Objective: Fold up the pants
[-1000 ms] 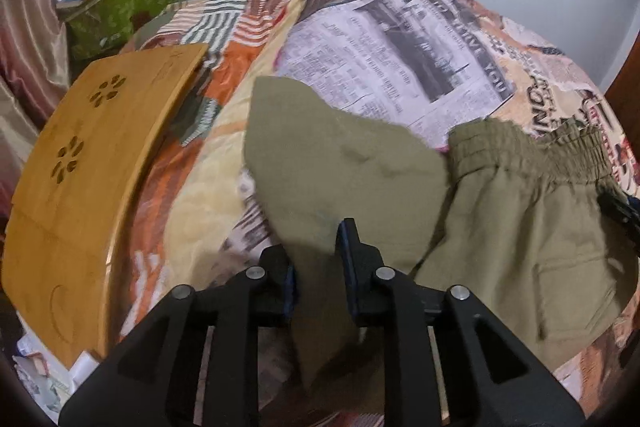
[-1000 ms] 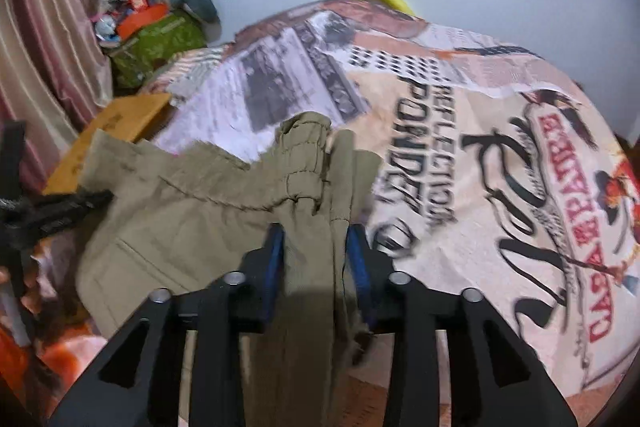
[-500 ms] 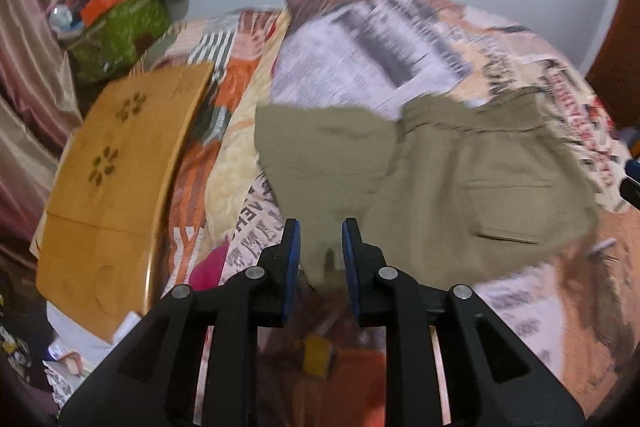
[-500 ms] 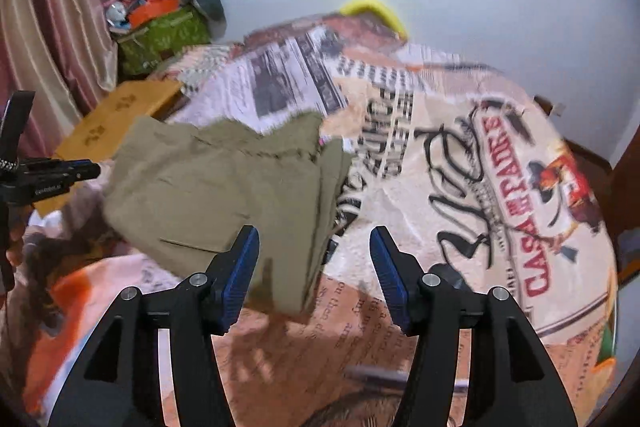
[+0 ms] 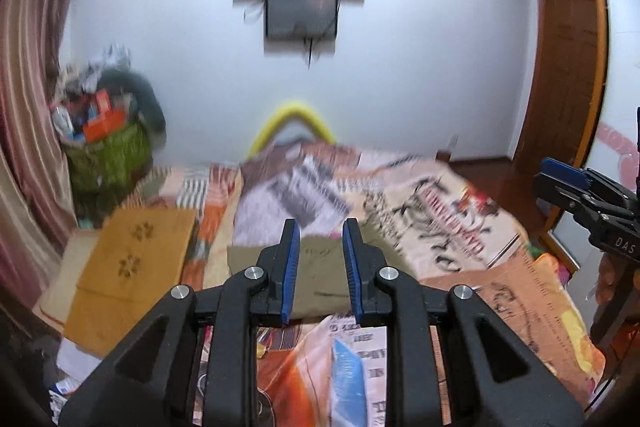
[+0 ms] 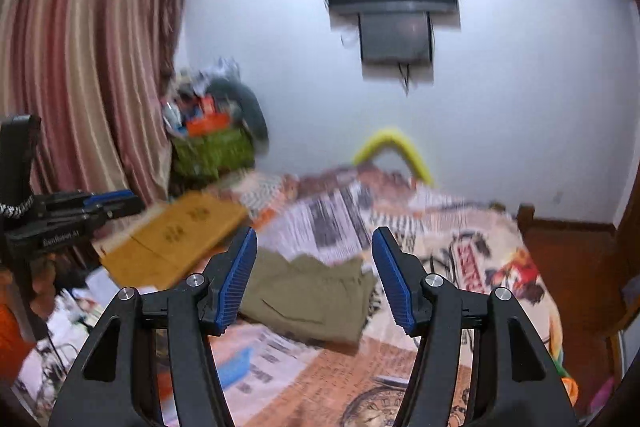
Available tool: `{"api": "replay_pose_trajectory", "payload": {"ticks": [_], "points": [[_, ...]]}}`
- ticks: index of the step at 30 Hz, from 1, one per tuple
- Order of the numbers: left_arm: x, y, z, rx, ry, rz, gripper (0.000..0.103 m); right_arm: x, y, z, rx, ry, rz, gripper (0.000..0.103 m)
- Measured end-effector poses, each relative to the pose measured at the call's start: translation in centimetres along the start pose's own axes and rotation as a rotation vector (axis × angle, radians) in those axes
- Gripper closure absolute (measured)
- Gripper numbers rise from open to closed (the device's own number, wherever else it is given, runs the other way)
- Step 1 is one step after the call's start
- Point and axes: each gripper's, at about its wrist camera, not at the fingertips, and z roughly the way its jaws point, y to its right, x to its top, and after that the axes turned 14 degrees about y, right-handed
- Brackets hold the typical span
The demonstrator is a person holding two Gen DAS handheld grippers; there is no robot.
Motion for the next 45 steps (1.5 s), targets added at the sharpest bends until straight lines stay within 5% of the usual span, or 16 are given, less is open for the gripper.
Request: {"api": "replay_pose_trajectory", "payload": {"ticks": [11, 18, 21, 24, 27, 30, 36, 45], "points": [[1.4, 3.5, -14.1, 0.049, 0.250, -0.010, 0.069, 3.0, -5.2, -11.1, 0.049, 0.271, -0.007, 0.047], [-1.1, 4.7, -18.4, 0.072, 0.287, -0.018, 0.065, 1.2, -7.3, -13.4, 0.047, 0.303, -0.015, 0.047], [-1.9, 4.9, -19.5, 0.066, 0.295, -0.032, 0.051, 0.4, -7.8, -14.1, 0.046, 0.308, -0.003, 0.047], [-2.5, 4.9, -19.9, 0.070, 0.290, -0.027, 0.049, 0.0, -8.0, -14.4, 0.037, 0.299, 0.004, 0.046], [-2.8, 4.6, -20.6, 0.078, 0.297, -0.049, 0.029, -0.3, -7.8, -14.6, 0.021, 0.295, 0.028, 0.025], [-3.0, 4.2, -21.4, 0.108, 0.342, -0.071, 0.017, -0.6, -7.6, -15.1, 0.009, 0.300, 0.036, 0.023], [-3.3, 4.1, -21.9, 0.123, 0.356, -0.062, 0.006, -1.1, -7.8, -15.4, -0.022, 0.285, 0.029, 0.004], [-3.6, 4.1, -21.6, 0.118, 0.346, -0.059, 0.001, -1.6, -8.2, -15.8, -0.043, 0.294, -0.002, 0.001]]}}
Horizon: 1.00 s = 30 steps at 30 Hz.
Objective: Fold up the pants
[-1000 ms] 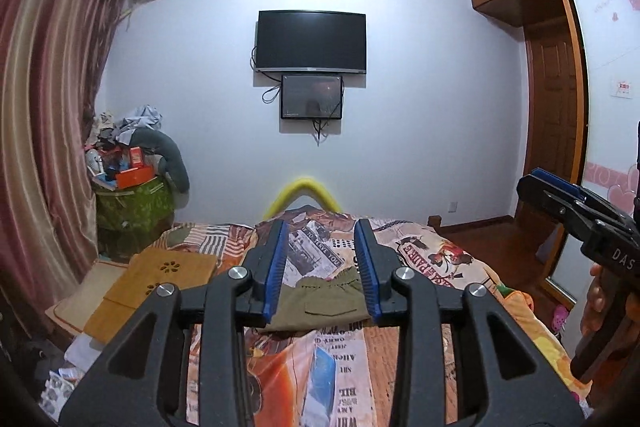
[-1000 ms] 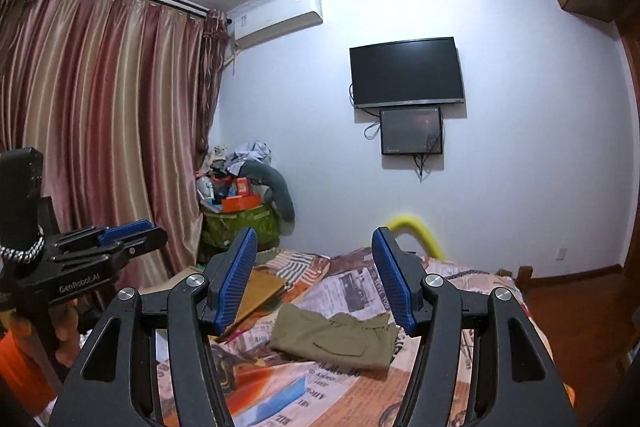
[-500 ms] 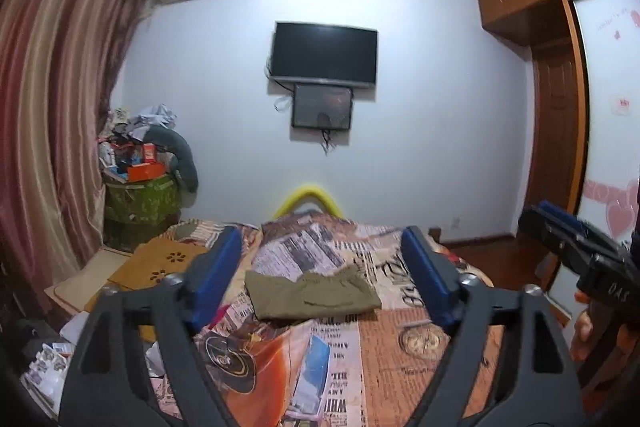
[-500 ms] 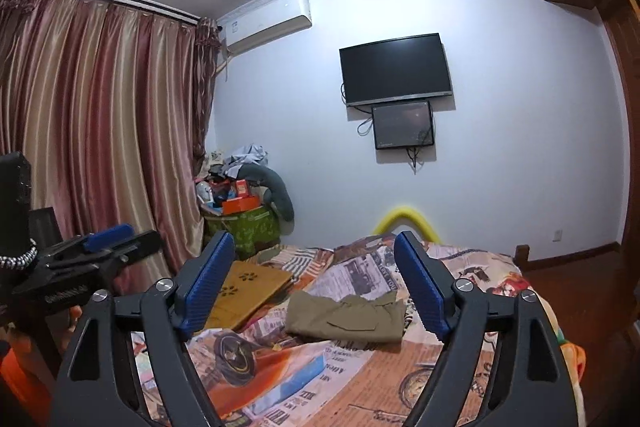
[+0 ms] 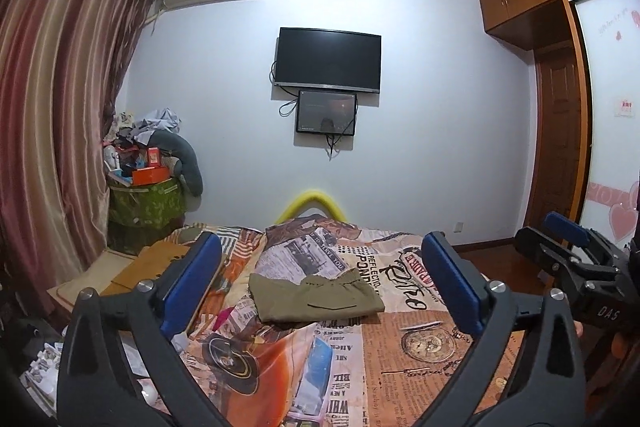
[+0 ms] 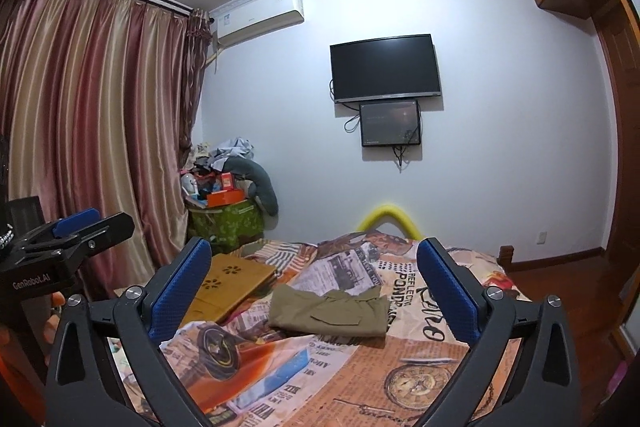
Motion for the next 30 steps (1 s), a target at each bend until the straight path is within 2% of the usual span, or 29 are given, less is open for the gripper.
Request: {"api": "replay_pose_trajectory", "payload": {"ticks": [30], "points": [[-1.02, 0.40, 0.73, 0.003, -0.036, 0.024, 0.000, 0.01, 0.30, -0.32, -0.008, -0.012, 0.002, 0.001]]}}
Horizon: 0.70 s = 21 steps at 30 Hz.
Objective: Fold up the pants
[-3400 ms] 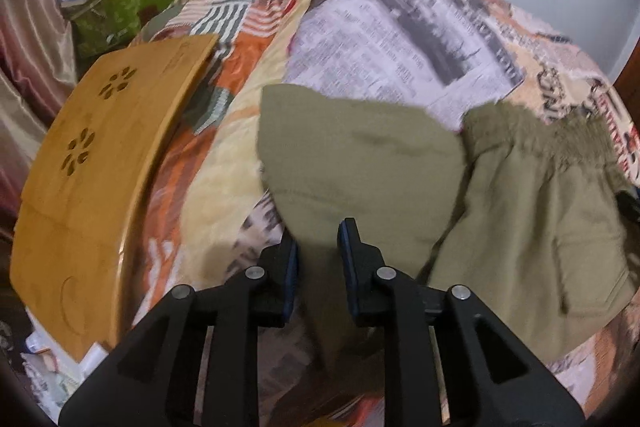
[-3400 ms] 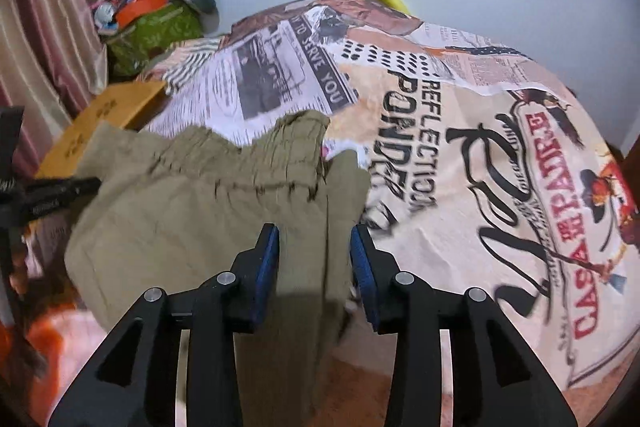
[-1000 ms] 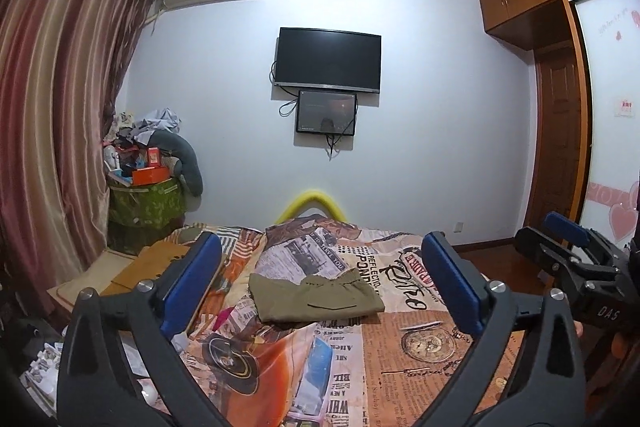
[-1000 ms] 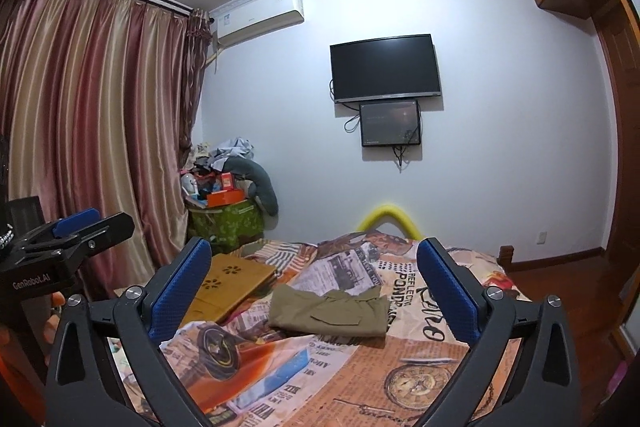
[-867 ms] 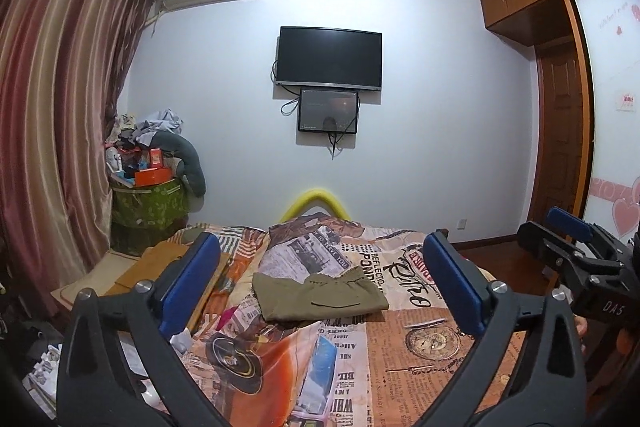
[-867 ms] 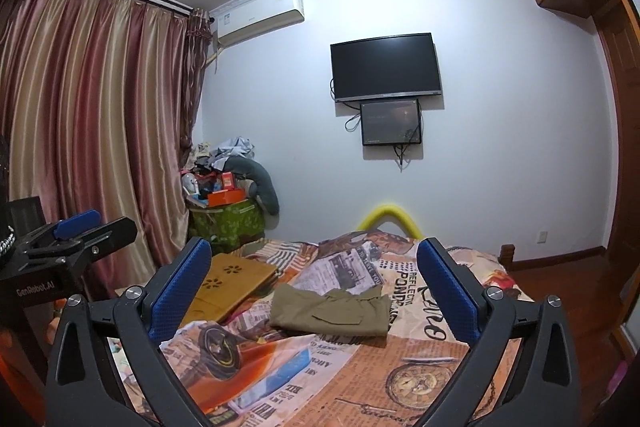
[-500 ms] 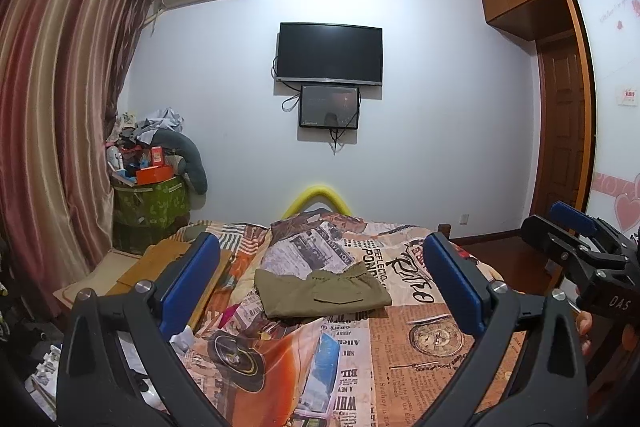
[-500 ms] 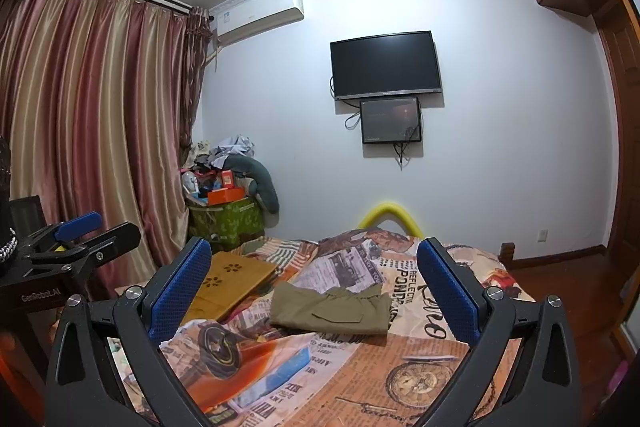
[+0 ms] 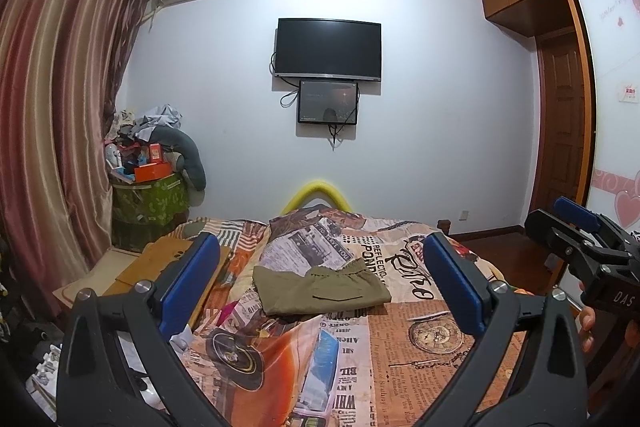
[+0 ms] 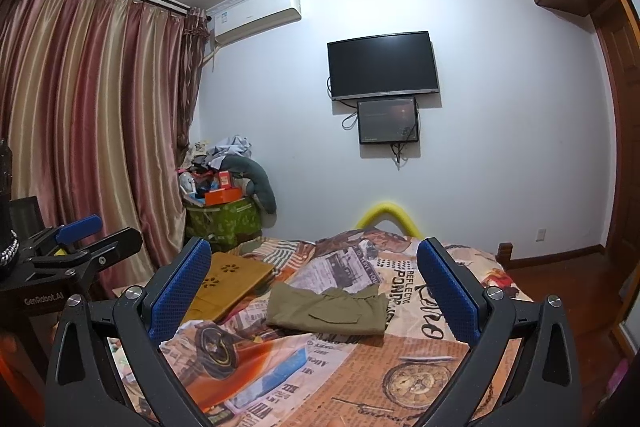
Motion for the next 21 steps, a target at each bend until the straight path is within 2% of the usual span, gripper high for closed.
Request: {"api": "replay_pose_trajectory", "payload": {"ticks": [21], "points": [[-0.33, 0.15, 0.37, -0.028, -0.020, 0.007, 0.000, 0.10, 0.40, -0.33, -0.011, -0.006, -0.001, 0.001]]}}
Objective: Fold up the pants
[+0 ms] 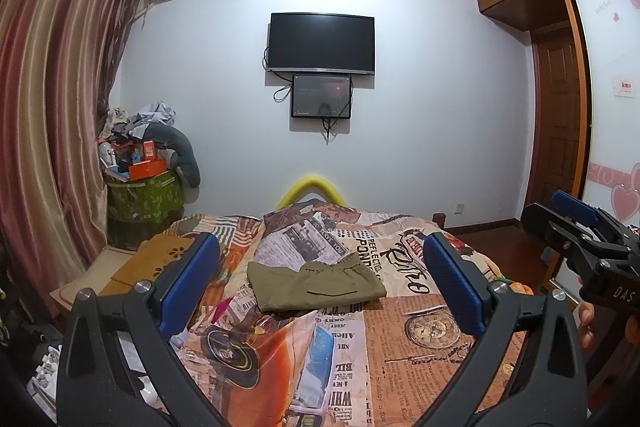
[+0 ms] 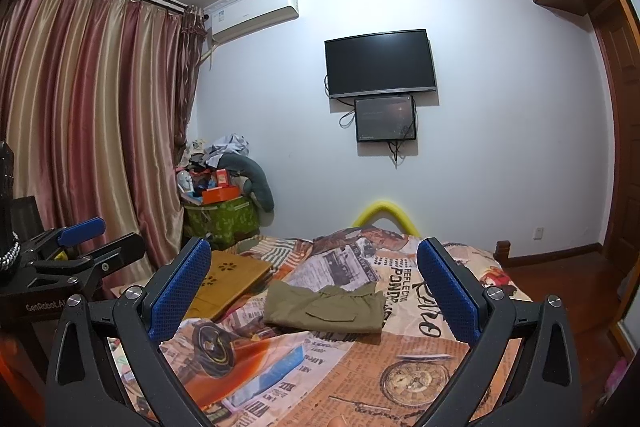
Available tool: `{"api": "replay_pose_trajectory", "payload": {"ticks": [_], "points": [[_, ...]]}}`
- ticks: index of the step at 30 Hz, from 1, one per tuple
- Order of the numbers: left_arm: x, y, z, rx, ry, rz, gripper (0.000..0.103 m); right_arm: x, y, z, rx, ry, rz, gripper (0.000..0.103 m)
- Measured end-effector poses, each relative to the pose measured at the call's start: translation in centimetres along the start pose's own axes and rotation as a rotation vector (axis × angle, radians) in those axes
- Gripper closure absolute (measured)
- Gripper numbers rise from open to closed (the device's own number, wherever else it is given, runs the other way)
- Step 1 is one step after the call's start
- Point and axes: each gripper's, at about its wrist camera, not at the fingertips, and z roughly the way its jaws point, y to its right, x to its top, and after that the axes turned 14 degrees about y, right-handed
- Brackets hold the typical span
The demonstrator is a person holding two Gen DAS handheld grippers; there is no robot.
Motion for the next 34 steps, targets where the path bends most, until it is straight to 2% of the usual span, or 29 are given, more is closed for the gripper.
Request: {"api": "replay_pose_trajectory", "payload": {"ticks": [10, 34], "points": [[-0.06, -0.24, 0.25, -0.027, -0.020, -0.016, 0.000, 0.03, 0.12, -0.04, -0.005, 0.000, -0.005, 0.001], [-0.43, 0.07, 0.47, -0.037, -0.039, -0.021, 0.000, 0.01, 0.07, 0.45, -0.002, -0.018, 0.007, 0.001]]}}
